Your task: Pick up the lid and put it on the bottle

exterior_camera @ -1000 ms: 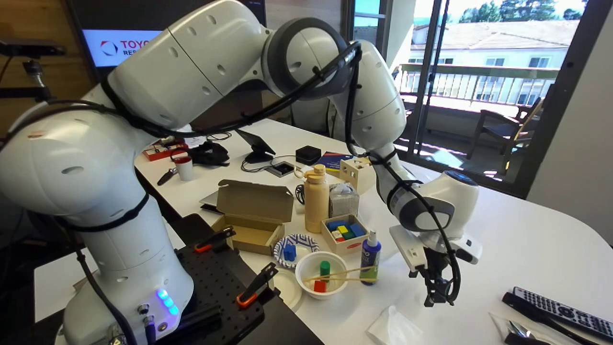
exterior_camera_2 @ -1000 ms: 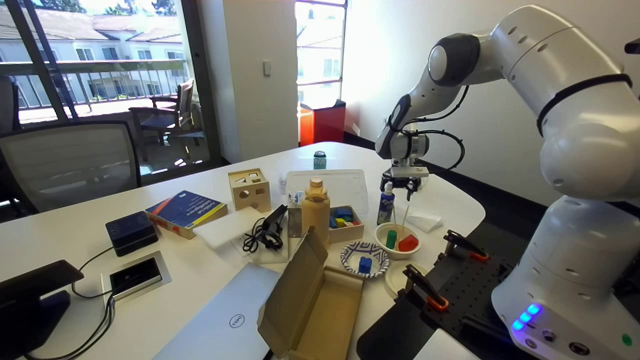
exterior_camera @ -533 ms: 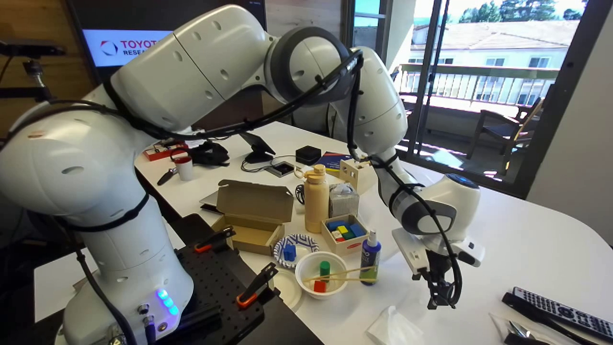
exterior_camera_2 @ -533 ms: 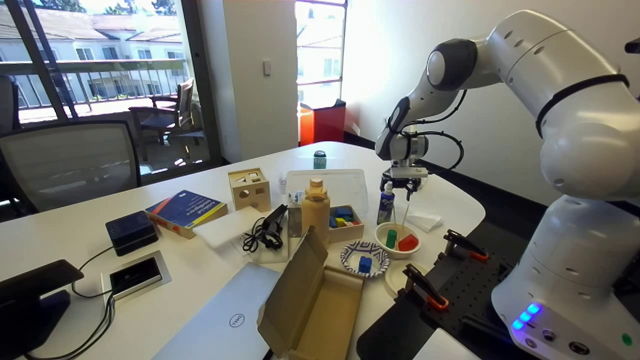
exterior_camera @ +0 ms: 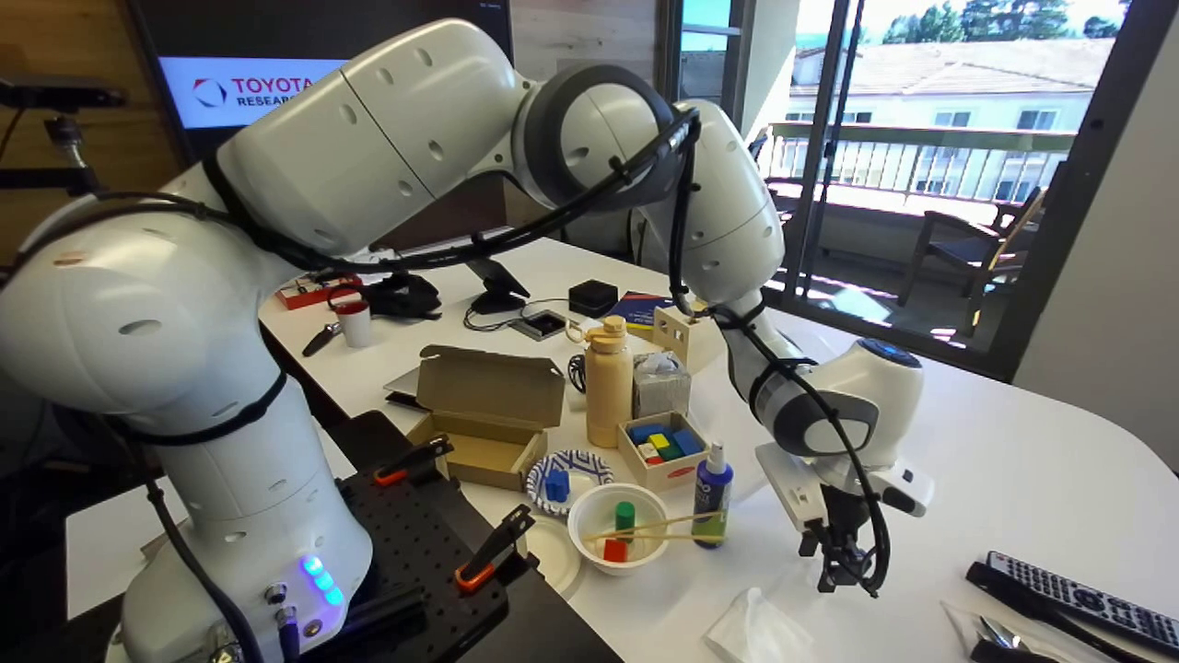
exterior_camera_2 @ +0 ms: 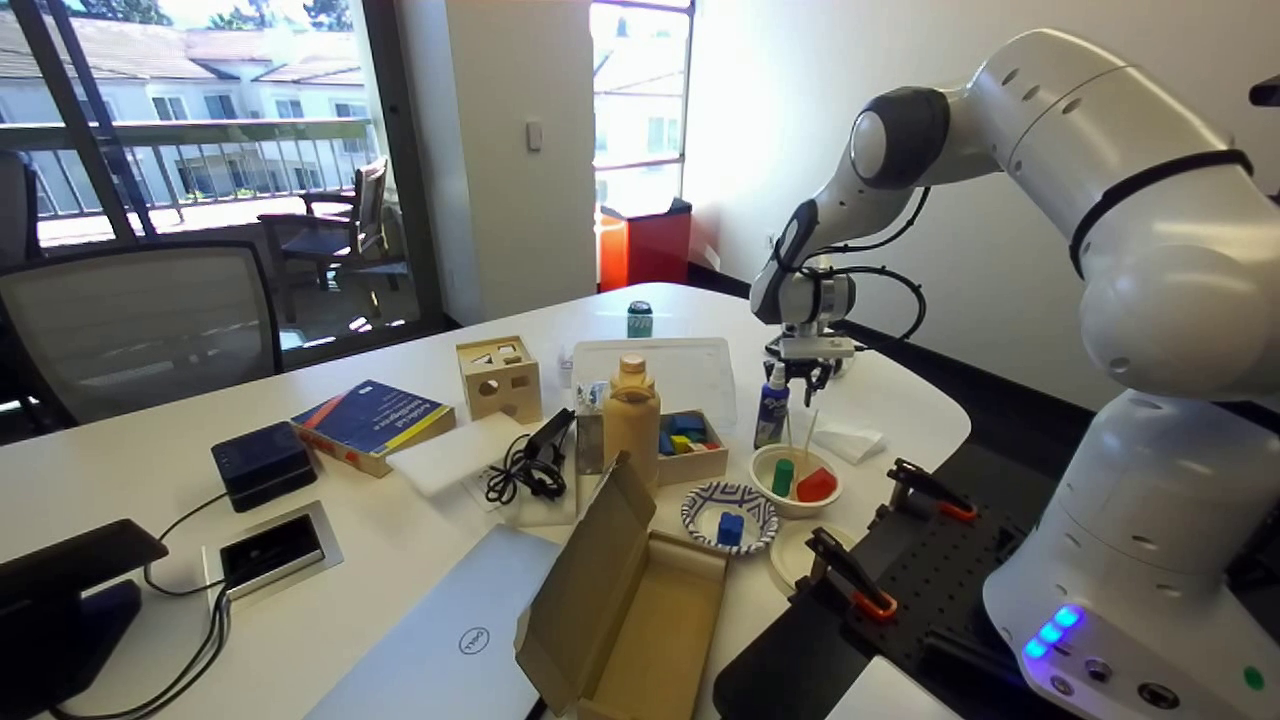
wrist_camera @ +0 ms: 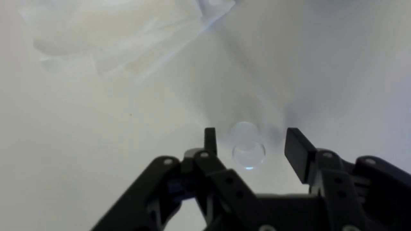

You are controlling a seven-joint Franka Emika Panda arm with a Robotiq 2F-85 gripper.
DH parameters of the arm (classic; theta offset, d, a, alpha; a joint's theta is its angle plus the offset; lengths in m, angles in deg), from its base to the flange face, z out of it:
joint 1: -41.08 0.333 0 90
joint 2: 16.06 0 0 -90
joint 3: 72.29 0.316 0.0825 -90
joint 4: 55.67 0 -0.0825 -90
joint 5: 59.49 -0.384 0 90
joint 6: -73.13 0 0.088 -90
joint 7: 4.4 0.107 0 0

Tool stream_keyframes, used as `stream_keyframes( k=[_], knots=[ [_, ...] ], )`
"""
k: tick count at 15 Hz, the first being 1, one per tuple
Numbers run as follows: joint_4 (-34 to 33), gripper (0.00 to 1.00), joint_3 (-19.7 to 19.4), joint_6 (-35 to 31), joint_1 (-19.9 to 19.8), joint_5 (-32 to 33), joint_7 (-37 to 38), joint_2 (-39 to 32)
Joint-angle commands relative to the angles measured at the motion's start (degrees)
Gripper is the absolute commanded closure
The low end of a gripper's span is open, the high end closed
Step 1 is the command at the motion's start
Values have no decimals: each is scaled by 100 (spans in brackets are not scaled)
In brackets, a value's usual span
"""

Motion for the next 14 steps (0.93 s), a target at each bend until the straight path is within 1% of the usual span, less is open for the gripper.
stream_keyframes(
  k=[1, 3, 5, 6, 8, 10, 14],
  knots=[
    [-84, 71, -80, -40, 79, 39, 197, -32],
    [-78, 87, -52, 54, 28, 15, 165, 22],
    [39, 99, -62, 101, 13, 3, 161, 174],
    [103, 94, -90, 125, 33, 16, 174, 257],
    [399, 94, -146, 258, 116, 60, 166, 628],
    [904, 94, -114, 305, 223, 106, 38, 1229],
    [1738, 94, -102, 508, 593, 338, -37, 2209]
  ],
)
